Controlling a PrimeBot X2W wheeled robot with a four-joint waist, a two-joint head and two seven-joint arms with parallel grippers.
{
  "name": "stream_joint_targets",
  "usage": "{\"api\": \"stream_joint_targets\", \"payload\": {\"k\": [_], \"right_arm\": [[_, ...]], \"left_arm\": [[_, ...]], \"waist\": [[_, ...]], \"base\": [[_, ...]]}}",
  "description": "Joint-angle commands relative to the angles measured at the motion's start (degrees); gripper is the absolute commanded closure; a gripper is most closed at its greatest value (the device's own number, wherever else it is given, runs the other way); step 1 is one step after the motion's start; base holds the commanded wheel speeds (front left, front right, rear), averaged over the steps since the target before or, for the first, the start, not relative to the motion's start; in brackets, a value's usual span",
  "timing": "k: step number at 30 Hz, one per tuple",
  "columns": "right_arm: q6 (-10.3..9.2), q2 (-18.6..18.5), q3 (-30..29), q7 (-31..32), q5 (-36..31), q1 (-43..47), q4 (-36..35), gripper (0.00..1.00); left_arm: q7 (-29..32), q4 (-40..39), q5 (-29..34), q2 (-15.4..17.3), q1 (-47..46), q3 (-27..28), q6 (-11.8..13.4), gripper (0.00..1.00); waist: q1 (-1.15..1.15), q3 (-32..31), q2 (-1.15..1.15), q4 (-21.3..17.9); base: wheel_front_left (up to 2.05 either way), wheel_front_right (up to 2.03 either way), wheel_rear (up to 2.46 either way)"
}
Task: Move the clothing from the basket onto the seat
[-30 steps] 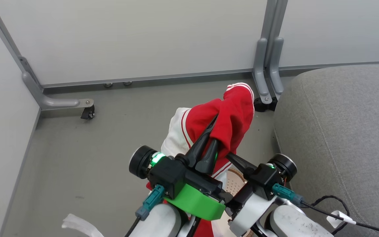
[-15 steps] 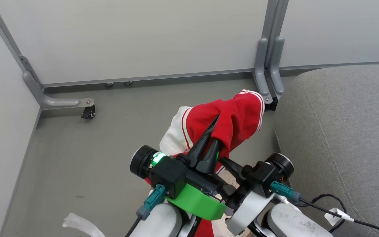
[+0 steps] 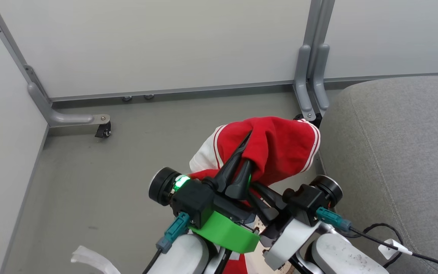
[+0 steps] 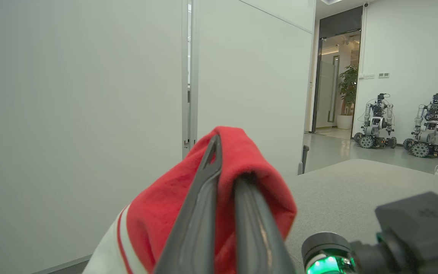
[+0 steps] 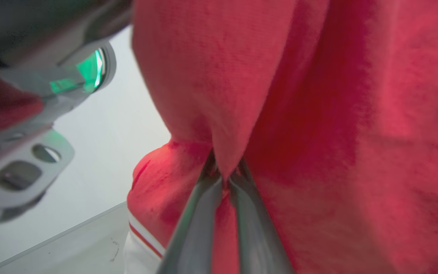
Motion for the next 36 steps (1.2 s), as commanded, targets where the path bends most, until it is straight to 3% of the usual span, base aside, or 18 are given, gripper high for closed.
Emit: {"api": "stream_joint_targets", "payload": {"k": [1,36], "right_arm": [[-0.10,-0.21,-0.34,0.00,0.50,0.73,-0.27,1.00],[-0.10,0.24,-5.18,0.00,-0.98,2.64,-2.96,1.00]], "left_arm": [[-0.01,0.17,0.15,0.16,-0.30,0.44,-0.06,1.00],[-0.01,0.31,0.99,0.16,1.06,1.71,-0.66,1.00]], "waist": [[0.00,-0.02,0.00,-0.01],[0.00,-0.34,0.00,-0.14]], "base": [[0.00,0.00,0.00],[0.00,0.00,0.00]]}}
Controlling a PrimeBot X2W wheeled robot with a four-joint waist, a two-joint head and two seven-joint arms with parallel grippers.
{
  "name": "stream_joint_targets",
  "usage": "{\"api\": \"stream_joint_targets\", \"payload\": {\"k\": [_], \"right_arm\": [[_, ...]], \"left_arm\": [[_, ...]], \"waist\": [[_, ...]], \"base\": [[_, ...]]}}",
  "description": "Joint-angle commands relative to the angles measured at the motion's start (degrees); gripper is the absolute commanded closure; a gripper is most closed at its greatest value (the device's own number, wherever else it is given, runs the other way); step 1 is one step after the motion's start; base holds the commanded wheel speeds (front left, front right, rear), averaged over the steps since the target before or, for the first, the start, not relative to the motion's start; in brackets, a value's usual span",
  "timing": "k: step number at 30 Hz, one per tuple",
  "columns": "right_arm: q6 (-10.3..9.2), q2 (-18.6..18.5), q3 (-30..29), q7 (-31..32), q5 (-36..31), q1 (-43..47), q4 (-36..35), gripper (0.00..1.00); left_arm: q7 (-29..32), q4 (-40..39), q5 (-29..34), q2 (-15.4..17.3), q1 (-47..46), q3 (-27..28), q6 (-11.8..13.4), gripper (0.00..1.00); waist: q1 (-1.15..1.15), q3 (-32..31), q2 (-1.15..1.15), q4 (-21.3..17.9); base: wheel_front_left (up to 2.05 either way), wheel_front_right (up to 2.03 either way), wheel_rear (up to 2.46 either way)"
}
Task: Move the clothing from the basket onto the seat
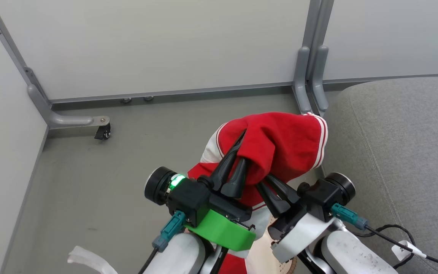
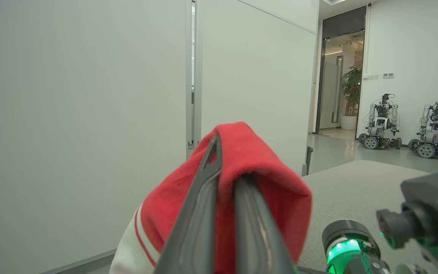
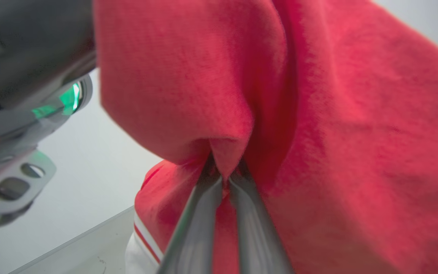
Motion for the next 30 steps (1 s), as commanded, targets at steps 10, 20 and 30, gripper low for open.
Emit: {"api": "stream_joint_targets", "payload": {"k": [10,20,30], "right_arm": [[-0.10,0.05,-0.44,0.00,-0.17,1.06,-0.59,1.00],[-0.10,0.23,-0.36,-0.01,-0.14,1.09,-0.75,1.00],[-0.10,0.35,-3.44,-0.01,-1.12,2.35,-3.35,1.00]], "left_arm": [[-0.01,0.38,0.37,0.17,0.82,0.03,-0.37,1.00],[-0.01,0.45,0.50,0.17,0.92,0.02,-0.54,1.00],[0.00,1.14,1.32,0.18,1.95,2.52,0.44,0.01]], "waist": [[0.00,-0.10,0.00,0.03],[0.00,-0.37,0.00,-0.30],[0.00,-0.48,0.00,-0.08]], "base": [[0.00,0.00,0.00],[0.00,0.00,0.00],[0.00,0.00,0.00]]}}
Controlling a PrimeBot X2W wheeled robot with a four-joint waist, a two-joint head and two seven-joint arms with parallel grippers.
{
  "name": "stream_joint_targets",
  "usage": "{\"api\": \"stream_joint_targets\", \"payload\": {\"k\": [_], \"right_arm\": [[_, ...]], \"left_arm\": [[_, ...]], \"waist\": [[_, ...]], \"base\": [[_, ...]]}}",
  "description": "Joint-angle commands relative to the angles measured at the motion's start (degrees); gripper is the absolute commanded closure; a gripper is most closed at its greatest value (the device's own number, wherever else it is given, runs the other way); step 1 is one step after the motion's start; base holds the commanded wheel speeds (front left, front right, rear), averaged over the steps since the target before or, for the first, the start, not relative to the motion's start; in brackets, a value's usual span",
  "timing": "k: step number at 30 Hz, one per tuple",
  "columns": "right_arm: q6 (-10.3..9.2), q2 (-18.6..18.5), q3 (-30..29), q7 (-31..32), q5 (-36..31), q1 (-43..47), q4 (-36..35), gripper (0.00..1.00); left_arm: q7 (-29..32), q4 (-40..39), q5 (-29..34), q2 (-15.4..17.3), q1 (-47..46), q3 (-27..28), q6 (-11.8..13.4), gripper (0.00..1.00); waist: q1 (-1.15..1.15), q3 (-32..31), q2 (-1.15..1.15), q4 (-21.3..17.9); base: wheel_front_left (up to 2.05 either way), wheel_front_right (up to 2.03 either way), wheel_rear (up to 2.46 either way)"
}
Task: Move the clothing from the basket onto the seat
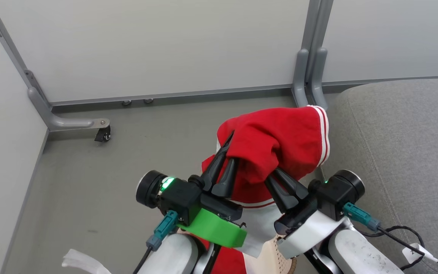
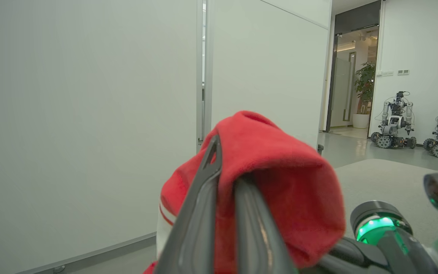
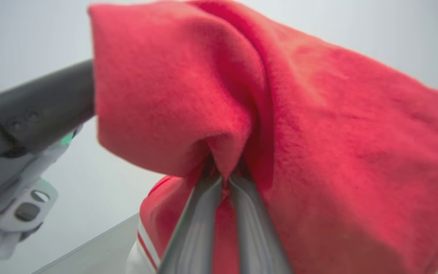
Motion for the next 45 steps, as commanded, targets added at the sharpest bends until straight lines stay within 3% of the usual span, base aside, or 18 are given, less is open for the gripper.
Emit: {"api": "stream_joint_targets", "payload": {"k": [1,14,29,40,45], "right_arm": [[-0.10,-0.02,-0.52,-0.02,-0.37,0.68,-0.82,1.00],[-0.10,0.21,-4.84,-0.02,-2.82,1.47,-5.11,1.00],[-0.10,-0.89,-9.28,-0.02,-3.96,3.18,-8.18,1.00],[-0.10,-1.26,-12.19,-0.02,-4.44,4.83,-9.53,1.00],[-0.10,-1.13,-13.57,-0.02,-4.49,5.86,-9.65,1.00]], "left_arm": [[0.01,0.18,0.76,0.18,0.81,0.71,0.19,0.00],[0.01,1.68,2.87,0.20,3.17,2.75,-0.81,0.00],[0.00,4.80,6.65,0.18,9.84,9.94,-3.17,0.00],[0.01,8.30,7.76,0.20,15.71,16.17,-2.91,0.00],[0.01,11.20,8.58,0.19,17.86,19.49,-1.67,0.00]], "waist": [[0.00,0.08,0.00,0.05],[0.00,0.46,0.00,0.48],[0.00,0.46,0.00,1.71],[0.00,0.31,0.00,1.81],[0.00,0.27,0.00,1.89]], "base": [[0.00,0.00,0.00],[0.00,0.00,0.00],[0.00,0.00,0.00],[0.00,0.00,0.00],[0.00,0.00,0.00]]}}
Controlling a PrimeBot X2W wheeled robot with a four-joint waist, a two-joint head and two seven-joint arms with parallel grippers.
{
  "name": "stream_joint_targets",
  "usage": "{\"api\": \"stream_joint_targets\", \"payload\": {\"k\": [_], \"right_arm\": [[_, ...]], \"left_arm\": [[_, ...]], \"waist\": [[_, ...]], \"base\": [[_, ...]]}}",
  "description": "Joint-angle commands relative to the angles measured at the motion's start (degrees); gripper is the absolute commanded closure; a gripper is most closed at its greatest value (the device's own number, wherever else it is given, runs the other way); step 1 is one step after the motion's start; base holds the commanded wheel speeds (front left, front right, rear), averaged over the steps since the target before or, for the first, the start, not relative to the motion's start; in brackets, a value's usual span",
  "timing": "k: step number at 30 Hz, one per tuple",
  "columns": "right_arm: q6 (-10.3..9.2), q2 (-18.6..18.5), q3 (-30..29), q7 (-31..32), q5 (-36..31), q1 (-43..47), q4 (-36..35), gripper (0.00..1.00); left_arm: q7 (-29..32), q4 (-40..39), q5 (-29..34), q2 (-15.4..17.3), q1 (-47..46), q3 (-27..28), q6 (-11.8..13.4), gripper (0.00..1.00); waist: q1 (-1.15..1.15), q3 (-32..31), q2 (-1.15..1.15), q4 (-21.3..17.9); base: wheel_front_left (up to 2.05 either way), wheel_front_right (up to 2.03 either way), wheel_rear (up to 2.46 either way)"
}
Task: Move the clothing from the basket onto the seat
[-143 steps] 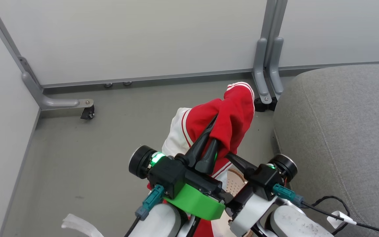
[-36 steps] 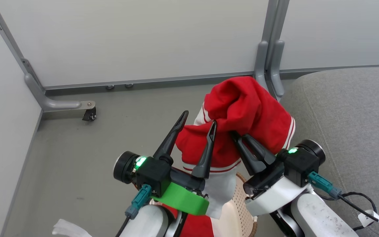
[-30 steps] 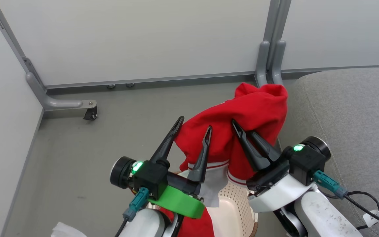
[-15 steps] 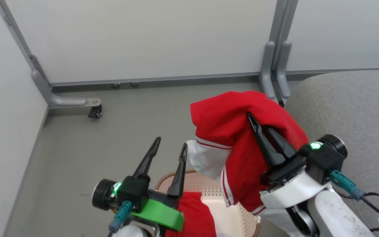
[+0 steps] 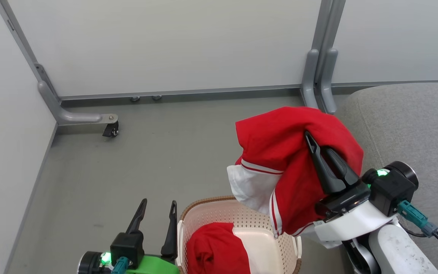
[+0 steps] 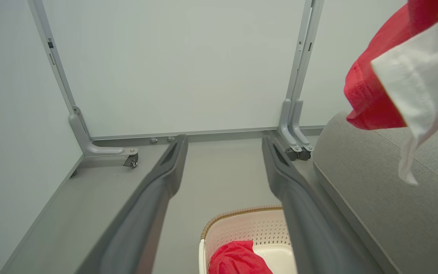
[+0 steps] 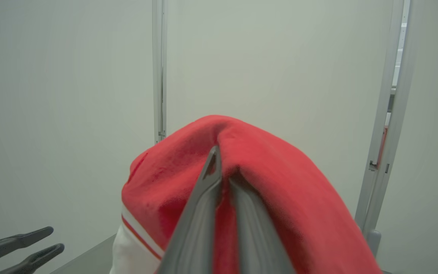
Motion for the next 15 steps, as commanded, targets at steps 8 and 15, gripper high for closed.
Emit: {"api": "stream_joint_targets", "payload": {"k": [8,15], "right_arm": [[-0.10,0.13,-1.09,-0.02,-0.46,1.10,-0.19,1.00],[-0.10,0.35,-1.26,-0.02,-0.35,1.50,0.07,1.00]], "left_arm": [[0.01,1.99,0.50,0.18,3.51,3.54,-0.70,0.00],[0.01,0.97,0.32,0.18,5.08,4.35,-0.98,0.00]], "waist": [[0.00,0.00,0.00,0.09],[0.00,0.13,0.00,0.23]], "base": [[0.00,0.00,0.00],[0.00,0.00,0.00]]}}
